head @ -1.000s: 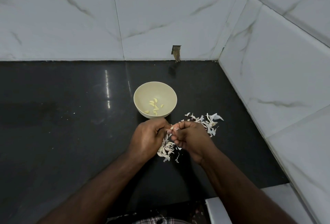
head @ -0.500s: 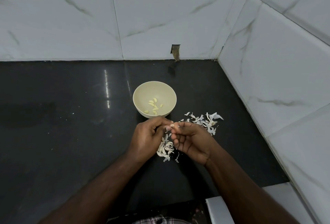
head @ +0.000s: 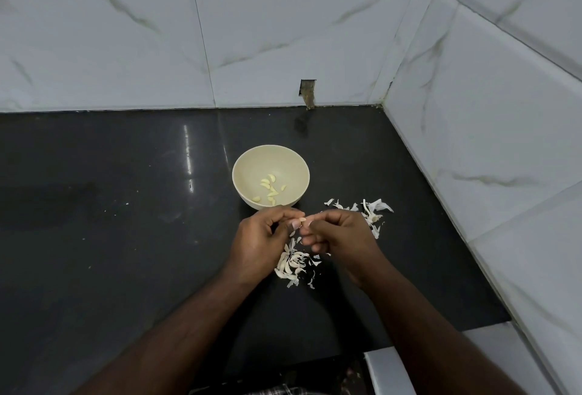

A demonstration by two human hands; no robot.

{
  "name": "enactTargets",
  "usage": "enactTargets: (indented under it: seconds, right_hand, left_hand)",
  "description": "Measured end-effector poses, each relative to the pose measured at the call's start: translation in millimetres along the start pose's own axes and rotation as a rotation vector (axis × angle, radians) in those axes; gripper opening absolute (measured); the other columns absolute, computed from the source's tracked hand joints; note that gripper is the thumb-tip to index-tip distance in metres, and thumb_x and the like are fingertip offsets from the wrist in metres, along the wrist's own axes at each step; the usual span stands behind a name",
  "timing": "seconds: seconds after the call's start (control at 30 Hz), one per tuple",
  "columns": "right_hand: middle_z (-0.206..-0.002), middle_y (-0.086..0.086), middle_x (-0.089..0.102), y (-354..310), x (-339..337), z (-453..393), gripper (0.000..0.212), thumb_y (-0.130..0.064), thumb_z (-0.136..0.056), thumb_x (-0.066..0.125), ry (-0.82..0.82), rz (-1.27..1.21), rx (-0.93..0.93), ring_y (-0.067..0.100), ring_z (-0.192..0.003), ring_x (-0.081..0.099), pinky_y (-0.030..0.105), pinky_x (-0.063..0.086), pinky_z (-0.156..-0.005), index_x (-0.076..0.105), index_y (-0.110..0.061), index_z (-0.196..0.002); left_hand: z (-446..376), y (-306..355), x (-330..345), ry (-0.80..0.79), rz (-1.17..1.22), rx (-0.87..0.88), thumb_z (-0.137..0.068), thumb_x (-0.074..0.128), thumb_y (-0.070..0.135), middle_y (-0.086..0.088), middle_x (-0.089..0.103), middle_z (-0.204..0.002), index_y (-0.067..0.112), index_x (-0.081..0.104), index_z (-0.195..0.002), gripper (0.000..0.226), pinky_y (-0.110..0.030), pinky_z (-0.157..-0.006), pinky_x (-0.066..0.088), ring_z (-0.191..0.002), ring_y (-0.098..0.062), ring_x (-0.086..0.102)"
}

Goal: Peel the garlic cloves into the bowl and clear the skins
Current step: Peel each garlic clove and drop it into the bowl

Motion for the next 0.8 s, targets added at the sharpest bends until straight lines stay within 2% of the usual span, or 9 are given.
enactTargets:
  seconds: [0.17,0.3,0.4,0.47,0.53,0.6,0.7,0.8]
  right_hand:
    - [-0.073,0.022,0.065,-2.3,-1.4,-1.0,0.014,0.008,-0.084,0.059,-0.020,0.013,0.042,0.019,-0.060,0.060,0.024,0.045,-0.053,0.070,0.003,-0.078]
    - [-0.066,0.016,0.062,-3.4,-2.0,-3.1,0.015,0.009,-0.083,0.057,-0.030,0.103,0.011,0.016,-0.052,0.055,0.021,0.042,-0.048,0.065,0.001,-0.072]
    - [-0.060,0.008,0.061,-6.2,1.5,-2.9,0.006,-0.008,-0.073,0.060,-0.032,0.178,-0.013,0.012,-0.050,0.053,0.021,0.042,-0.049,0.062,-0.004,-0.069]
    - [-0.059,0.008,0.060,-7.5,2.4,-2.1,0.012,-0.019,-0.066,0.059,-0.007,0.219,-0.025,0.013,-0.050,0.053,0.022,0.042,-0.049,0.061,-0.006,-0.067]
    - [-0.060,0.011,0.061,-4.6,1.2,-2.1,0.016,-0.027,-0.064,0.061,0.017,0.271,-0.033,0.018,-0.054,0.055,0.026,0.043,-0.051,0.062,-0.010,-0.066]
    - [-0.061,0.011,0.063,-0.6,-1.7,-1.0,0.016,-0.030,-0.068,0.062,0.043,0.352,-0.036,0.020,-0.057,0.056,0.030,0.043,-0.055,0.061,-0.014,-0.063]
    - [-0.063,0.008,0.062,1.3,-10.5,0.9,0.021,-0.010,-0.087,0.057,0.072,0.374,-0.014,0.016,-0.056,0.056,0.026,0.044,-0.055,0.063,-0.005,-0.068]
    - [-0.064,0.006,0.066,0.4,-21.0,0.1,0.025,-0.021,-0.092,0.066,0.083,0.462,-0.069,0.011,-0.056,0.058,0.026,0.047,-0.055,0.066,-0.011,-0.069]
  left_hand:
    - [3.2,4.0,-0.6,0.000,-0.031,0.050,-0.089,0.071,0.004,0.027,0.073,-0.094,0.031,0.078,-0.094,0.029,-0.012,-0.081,0.050,-0.093,0.006,0.068]
    - [5.3,6.3,-0.1,0.005,-0.088,0.123,-0.087,0.072,0.003,0.022,0.075,-0.092,0.024,0.080,-0.094,0.023,-0.010,-0.079,0.048,-0.091,0.004,0.068]
    - [7.9,8.8,0.3,-0.006,-0.085,0.112,-0.089,0.071,0.005,0.022,0.074,-0.093,0.024,0.080,-0.095,0.022,-0.012,-0.078,0.050,-0.091,0.003,0.068]
    - [9.0,9.5,1.5,-0.011,-0.048,0.053,-0.089,0.070,0.006,0.023,0.074,-0.092,0.026,0.080,-0.094,0.023,-0.011,-0.078,0.049,-0.089,0.004,0.068]
    - [8.2,6.7,3.9,-0.003,0.033,-0.029,-0.090,0.070,0.007,0.020,0.075,-0.089,0.031,0.079,-0.091,0.025,-0.020,-0.080,0.053,-0.087,0.001,0.069]
    - [6.4,2.7,6.3,0.008,0.112,-0.098,-0.090,0.072,0.009,0.011,0.076,-0.086,0.034,0.079,-0.089,0.026,-0.036,-0.082,0.058,-0.085,-0.012,0.071]
    - [5.0,1.0,7.3,-0.001,0.149,-0.161,-0.091,0.072,0.014,-0.007,0.073,-0.081,0.033,0.078,-0.089,0.020,-0.049,-0.083,0.056,-0.083,-0.030,0.068]
    - [4.6,-0.3,6.4,-0.043,0.161,-0.191,-0.093,0.070,0.017,-0.014,0.072,-0.083,0.036,0.079,-0.092,0.021,-0.052,-0.081,0.056,-0.075,-0.022,0.065]
Point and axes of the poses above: each hand's wrist, its own z-axis away from the middle knuckle, its own x-axis out of the palm, y = z × x, the point moved 2 cm from there along -z, towards the middle knuckle
